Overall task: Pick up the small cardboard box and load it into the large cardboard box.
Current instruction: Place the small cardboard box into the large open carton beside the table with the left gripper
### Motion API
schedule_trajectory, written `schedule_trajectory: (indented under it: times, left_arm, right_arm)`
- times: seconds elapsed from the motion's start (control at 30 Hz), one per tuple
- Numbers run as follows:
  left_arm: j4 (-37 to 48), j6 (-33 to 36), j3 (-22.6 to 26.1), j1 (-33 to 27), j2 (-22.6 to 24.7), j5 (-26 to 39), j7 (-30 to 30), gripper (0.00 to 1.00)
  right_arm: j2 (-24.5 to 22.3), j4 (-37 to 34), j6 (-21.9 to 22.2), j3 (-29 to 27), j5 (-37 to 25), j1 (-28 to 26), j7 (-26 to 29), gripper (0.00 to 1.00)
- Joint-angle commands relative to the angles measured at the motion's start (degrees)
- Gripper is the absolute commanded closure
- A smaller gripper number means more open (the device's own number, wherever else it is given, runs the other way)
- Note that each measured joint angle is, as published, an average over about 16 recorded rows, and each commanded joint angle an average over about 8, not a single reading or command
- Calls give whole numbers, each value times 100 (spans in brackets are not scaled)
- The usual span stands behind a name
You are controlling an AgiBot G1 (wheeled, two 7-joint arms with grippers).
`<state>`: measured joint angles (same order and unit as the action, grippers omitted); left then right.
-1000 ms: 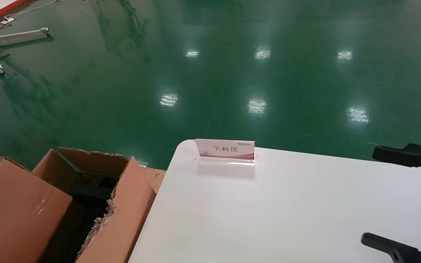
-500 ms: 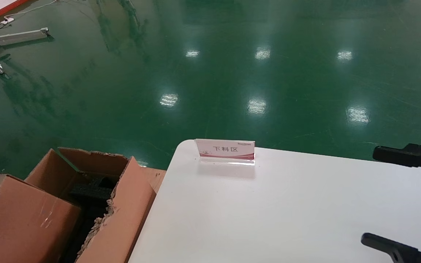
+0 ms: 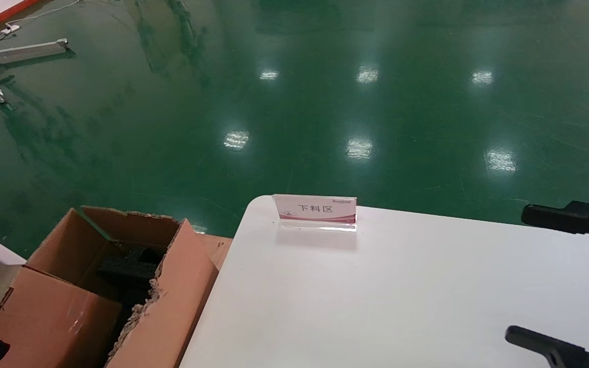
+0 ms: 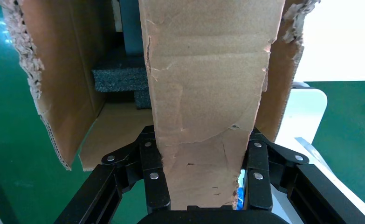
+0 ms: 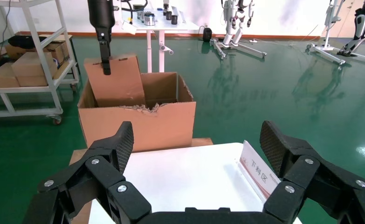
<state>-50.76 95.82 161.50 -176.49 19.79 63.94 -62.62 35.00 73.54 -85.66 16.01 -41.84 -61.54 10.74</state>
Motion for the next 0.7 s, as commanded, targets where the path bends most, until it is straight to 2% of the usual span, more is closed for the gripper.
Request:
schedule_trajectory:
  times: [0.03,0.7]
  left_arm:
    - [-11,-49,-5,59,-35,6,28,100]
    - [251,-926,-284,1253,312,9,-25,100]
  right_arm:
    - [0,0,0,0,0,0,0,0]
    - [0,0,0,0,0,0,0,0]
